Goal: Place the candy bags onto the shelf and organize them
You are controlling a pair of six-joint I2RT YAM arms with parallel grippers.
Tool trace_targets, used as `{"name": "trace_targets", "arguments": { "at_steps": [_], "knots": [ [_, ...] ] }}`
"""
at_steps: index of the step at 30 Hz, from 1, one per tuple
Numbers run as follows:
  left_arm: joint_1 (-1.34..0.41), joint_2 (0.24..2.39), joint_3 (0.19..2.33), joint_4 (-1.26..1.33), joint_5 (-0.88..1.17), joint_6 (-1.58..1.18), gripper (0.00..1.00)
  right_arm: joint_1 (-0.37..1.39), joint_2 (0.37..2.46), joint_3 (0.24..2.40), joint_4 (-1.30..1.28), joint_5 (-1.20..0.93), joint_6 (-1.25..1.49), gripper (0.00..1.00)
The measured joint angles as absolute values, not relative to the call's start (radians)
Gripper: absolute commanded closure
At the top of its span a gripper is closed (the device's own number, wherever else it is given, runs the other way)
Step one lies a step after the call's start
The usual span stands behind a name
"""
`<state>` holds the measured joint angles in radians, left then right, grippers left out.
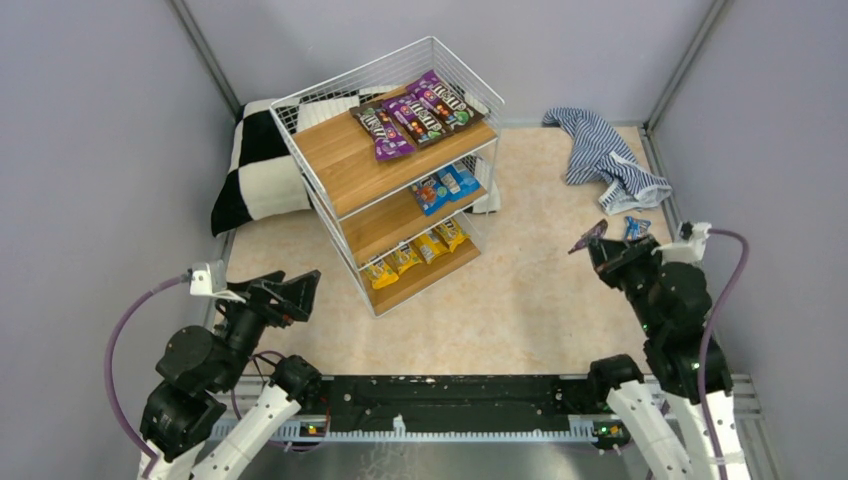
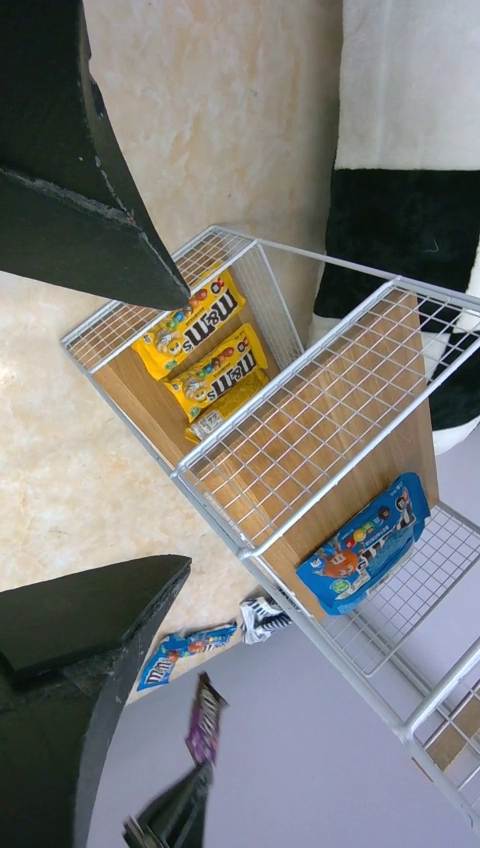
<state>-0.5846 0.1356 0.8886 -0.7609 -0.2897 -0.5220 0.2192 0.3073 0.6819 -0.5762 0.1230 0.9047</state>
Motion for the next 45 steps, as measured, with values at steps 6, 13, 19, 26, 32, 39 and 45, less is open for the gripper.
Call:
{"name": "trace_targets", "arguments": {
  "at_steps": [6,13,19,26,32,39,45],
  "knots": [
    [-0.585,0.136,0.889,-0.756,-0.280,-0.522,0.02,0.218,0.572,1.002,-0.513,-0.069,0.800,1.00],
    [-0.585,0.135,0.889,-0.756,-0.279,-0.524,0.02,0.218,0.809,1.369,-0.392,-0.348,0.805,1.00],
    [-0.585,0.135,0.889,-0.756,-0.278,-0.525,0.02,0.218,0.893,1.584,-0.202,-0.508,0.928,1.00],
    [-0.585,0.135,0.885,-0.744,-0.273,-0.535,0.02,0.279,1.007,1.682,0.073,-0.562,1.156,1.00],
    [-0.585,0.135,0.875,-0.740,-0.266,-0.558,0.02,0.547,1.177,1.728,0.117,-0.432,1.181,1.00],
    [-0.585,0.132,0.881,-0.753,-0.275,-0.574,0.02,0.891,1.415,1.798,0.118,-0.227,1.089,1.00],
    [-0.585,0.120,0.899,-0.776,-0.286,-0.575,0.02,1.033,1.536,1.809,0.134,-0.064,1.063,1.00]
  ]
}}
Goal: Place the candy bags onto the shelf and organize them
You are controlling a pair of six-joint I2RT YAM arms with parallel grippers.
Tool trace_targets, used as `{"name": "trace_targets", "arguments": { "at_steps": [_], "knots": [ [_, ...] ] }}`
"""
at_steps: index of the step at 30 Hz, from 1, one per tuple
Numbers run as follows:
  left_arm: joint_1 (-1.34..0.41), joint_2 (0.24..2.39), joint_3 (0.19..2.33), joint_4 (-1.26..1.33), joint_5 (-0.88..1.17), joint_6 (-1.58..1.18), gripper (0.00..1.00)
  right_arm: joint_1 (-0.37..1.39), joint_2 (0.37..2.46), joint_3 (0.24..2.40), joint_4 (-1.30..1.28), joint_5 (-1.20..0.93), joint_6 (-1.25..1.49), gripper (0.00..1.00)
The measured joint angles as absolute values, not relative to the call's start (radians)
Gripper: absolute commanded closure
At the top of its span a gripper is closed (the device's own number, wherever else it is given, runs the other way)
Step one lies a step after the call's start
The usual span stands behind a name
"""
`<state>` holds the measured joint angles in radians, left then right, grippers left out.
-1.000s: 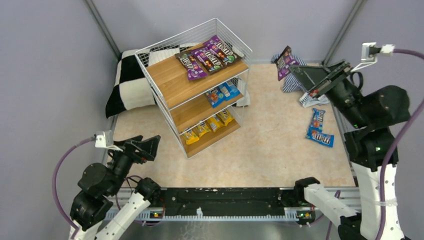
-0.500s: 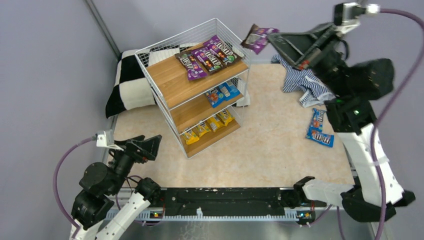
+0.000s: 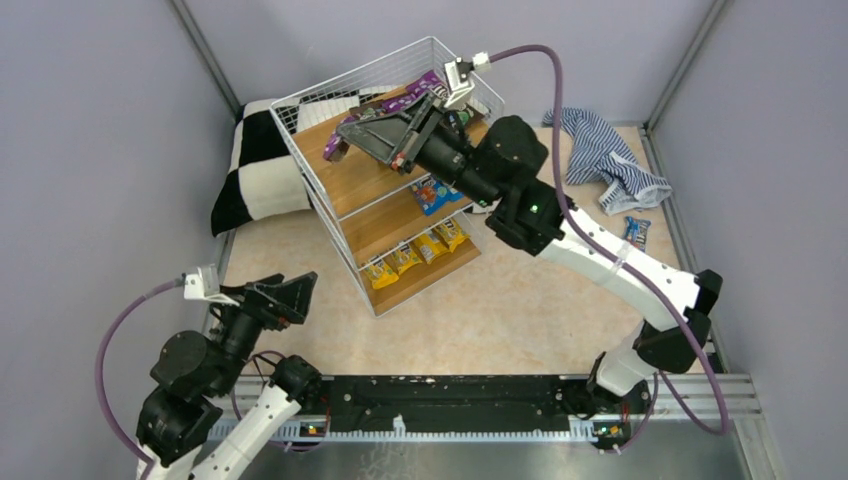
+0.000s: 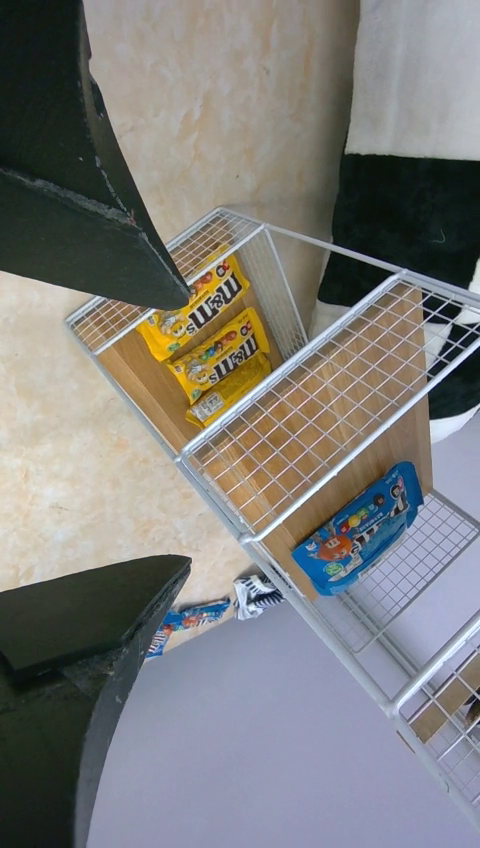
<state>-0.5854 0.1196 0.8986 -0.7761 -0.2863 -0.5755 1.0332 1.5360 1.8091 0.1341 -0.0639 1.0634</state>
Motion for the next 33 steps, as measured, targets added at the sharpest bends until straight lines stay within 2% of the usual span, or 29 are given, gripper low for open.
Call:
{"name": "trace_targets", "arguments": {
  "at_steps": [14,33],
  "knots": [
    [-0.585,0.105,0.921,-0.795,-0.310,-0.566,0.02,1.097,1.567,1.753,0.093,0.232,1.158,1.00],
    [-0.604,0.080,0.921,-0.823,-0.336,-0.555,0.02,1.130,1.583,1.777,-0.212,0.463,1.285,1.00]
  ]
}}
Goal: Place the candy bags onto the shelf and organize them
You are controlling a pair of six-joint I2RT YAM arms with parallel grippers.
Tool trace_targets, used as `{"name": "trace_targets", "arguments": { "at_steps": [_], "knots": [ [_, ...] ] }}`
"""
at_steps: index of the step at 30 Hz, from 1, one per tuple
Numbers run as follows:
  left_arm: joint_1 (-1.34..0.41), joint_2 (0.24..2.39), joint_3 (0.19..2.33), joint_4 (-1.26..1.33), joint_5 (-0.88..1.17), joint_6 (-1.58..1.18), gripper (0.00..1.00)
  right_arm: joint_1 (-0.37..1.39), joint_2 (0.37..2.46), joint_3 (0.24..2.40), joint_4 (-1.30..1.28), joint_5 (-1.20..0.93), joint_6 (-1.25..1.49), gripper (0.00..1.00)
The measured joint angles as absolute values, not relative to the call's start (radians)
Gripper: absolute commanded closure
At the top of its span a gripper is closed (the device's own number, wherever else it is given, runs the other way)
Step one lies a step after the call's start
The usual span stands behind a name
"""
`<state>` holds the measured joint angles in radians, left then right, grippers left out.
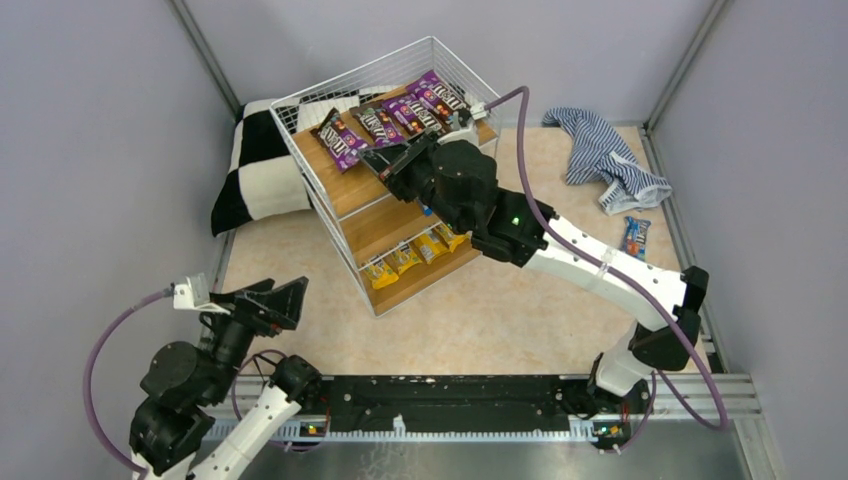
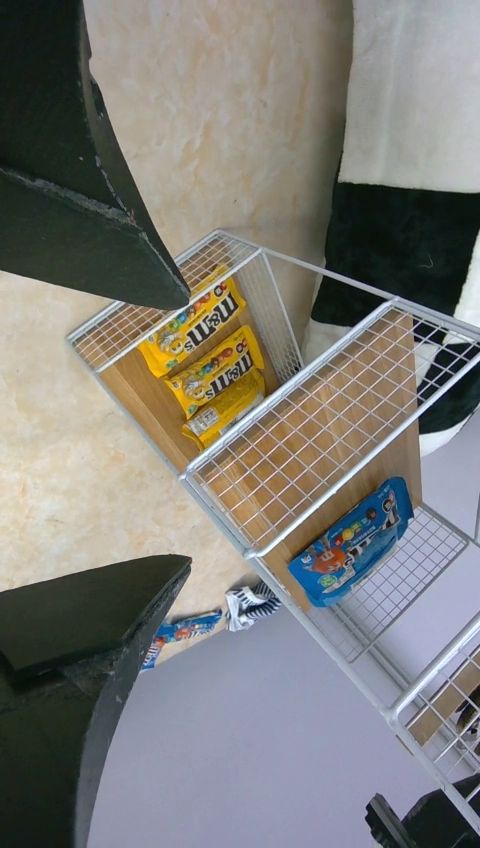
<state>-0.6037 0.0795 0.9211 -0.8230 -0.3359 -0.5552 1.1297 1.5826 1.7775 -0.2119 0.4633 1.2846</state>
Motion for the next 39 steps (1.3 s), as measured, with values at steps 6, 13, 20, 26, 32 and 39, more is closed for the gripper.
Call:
{"name": "trace_targets", "arguments": {
  "at_steps": [6,13,20,26,32,39],
  "knots": [
    [-0.607,0.074,0.922,-0.825,-0.342,-0.555,0.02,1.140,1.604,1.820,-0.270,0.518,1.285,1.00],
    [-0.611,0.074,0.922,-0.825,-0.345,-0.554,0.02,1.147,1.604,1.821,-0.282,0.540,1.283,0.98],
    [-0.612,0.081,0.934,-0.823,-0.329,-0.538,0.02,1.148,1.604,1.821,-0.274,0.541,1.248,0.74],
    [-0.614,0.091,0.935,-0.813,-0.287,-0.516,0.02,1.148,1.604,1.821,-0.269,0.540,1.215,0.65],
    [-0.616,0.130,0.935,-0.812,-0.237,-0.484,0.02,1.148,1.590,1.819,-0.259,0.521,1.195,0.51],
    [-0.616,0.135,0.936,-0.807,-0.230,-0.461,0.02,1.155,1.514,1.748,-0.255,0.458,1.143,0.39]
  ]
}}
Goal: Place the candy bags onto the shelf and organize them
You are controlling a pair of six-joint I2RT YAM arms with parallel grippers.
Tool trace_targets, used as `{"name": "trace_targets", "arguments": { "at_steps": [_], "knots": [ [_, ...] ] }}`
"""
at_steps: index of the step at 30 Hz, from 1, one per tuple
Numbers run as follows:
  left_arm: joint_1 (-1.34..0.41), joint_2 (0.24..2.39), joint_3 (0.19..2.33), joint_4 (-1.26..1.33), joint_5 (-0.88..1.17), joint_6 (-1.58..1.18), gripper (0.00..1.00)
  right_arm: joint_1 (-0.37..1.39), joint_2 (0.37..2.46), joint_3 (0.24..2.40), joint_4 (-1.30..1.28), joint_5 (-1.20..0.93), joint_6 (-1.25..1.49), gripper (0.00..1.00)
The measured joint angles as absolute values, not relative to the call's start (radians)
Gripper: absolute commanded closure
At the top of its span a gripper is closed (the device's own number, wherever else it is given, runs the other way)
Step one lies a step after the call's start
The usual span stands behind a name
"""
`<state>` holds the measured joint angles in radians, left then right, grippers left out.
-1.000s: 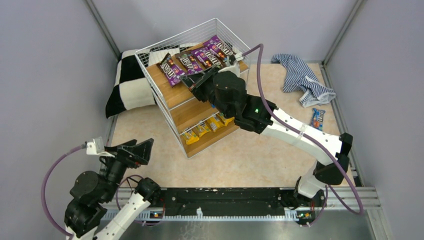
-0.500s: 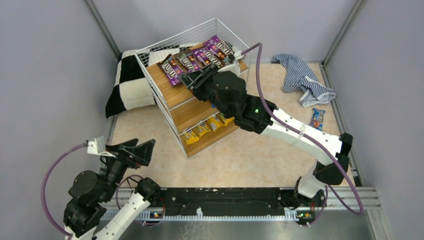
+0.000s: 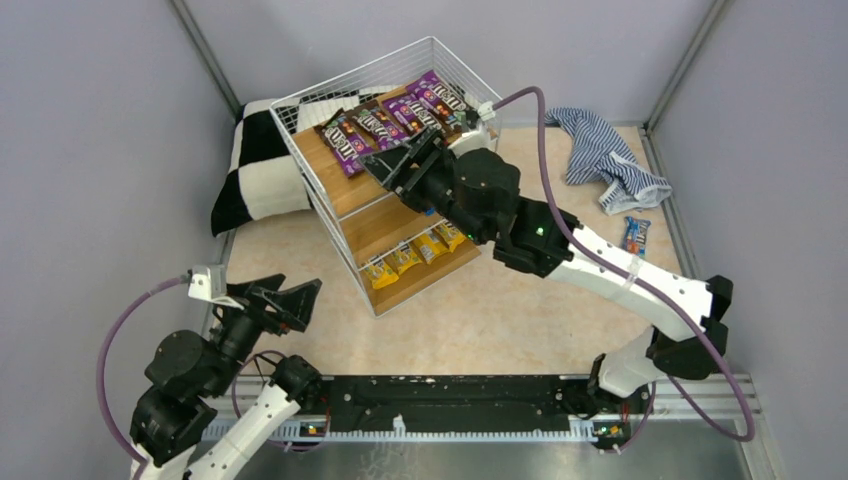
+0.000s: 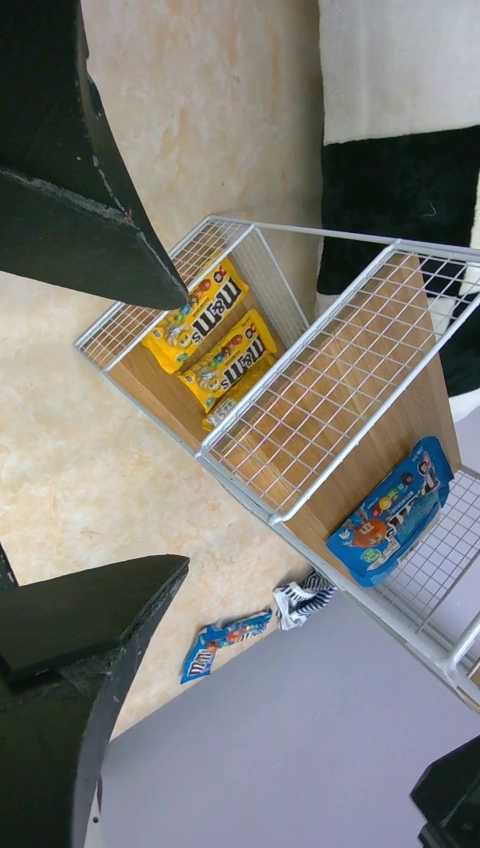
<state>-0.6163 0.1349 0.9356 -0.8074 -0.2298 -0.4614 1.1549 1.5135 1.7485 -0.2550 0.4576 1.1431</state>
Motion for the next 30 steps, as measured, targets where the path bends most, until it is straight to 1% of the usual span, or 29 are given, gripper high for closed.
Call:
{"name": "trace_targets", "arguments": {
  "at_steps": [4,5,8,10,12,14,15,17,19,21,22,23,24,26,28,30],
  "knots": [
    [-0.616,0.131,0.934,-0.793,-0.237,-0.456,0.02,1.165,1.425,1.654,-0.233,0.366,1.044,0.38],
    [-0.616,0.128,0.933,-0.787,-0.240,-0.455,0.02,1.165,1.399,1.625,-0.223,0.338,1.015,0.35],
    [-0.616,0.117,0.918,-0.774,-0.252,-0.453,0.02,1.166,1.278,1.483,-0.154,0.209,0.871,0.26],
    [-0.616,0.111,0.904,-0.768,-0.262,-0.450,0.01,1.169,1.183,1.383,-0.129,0.146,0.784,0.25],
    [-0.616,0.104,0.889,-0.766,-0.284,-0.446,0.01,1.171,1.052,1.267,-0.142,0.134,0.700,0.26],
    [-0.616,0.092,0.876,-0.766,-0.313,-0.444,0.02,1.173,0.924,1.178,-0.192,0.191,0.648,0.26],
    [-0.616,0.083,0.869,-0.764,-0.330,-0.441,0.01,1.175,0.853,1.134,-0.230,0.253,0.635,0.23],
    [-0.616,0.066,0.859,-0.761,-0.359,-0.435,0.01,1.176,0.691,1.032,-0.341,0.428,0.639,0.17],
    [-0.616,0.060,0.855,-0.754,-0.389,-0.422,0.02,1.175,0.550,0.936,-0.434,0.599,0.665,0.14],
    [-0.617,0.060,0.841,-0.731,-0.422,-0.403,0.01,1.175,0.439,0.848,-0.499,0.734,0.682,0.22],
    [-0.617,0.061,0.829,-0.717,-0.437,-0.392,0.02,1.175,0.389,0.799,-0.527,0.797,0.685,0.23],
    [-0.617,0.061,0.812,-0.701,-0.446,-0.383,0.02,1.175,0.347,0.754,-0.558,0.855,0.684,0.23],
    [-0.618,0.061,0.796,-0.692,-0.454,-0.376,0.01,1.175,0.327,0.729,-0.580,0.893,0.680,0.18],
    [-0.619,0.062,0.759,-0.680,-0.464,-0.361,0.02,1.175,0.328,0.705,-0.616,0.963,0.673,0.06],
    [-0.621,0.068,0.739,-0.680,-0.469,-0.353,0.01,1.175,0.373,0.710,-0.638,1.026,0.678,0.03],
    [-0.622,0.075,0.736,-0.679,-0.475,-0.345,0.01,1.167,0.474,0.739,-0.688,1.086,0.694,0.01]
  ]
}}
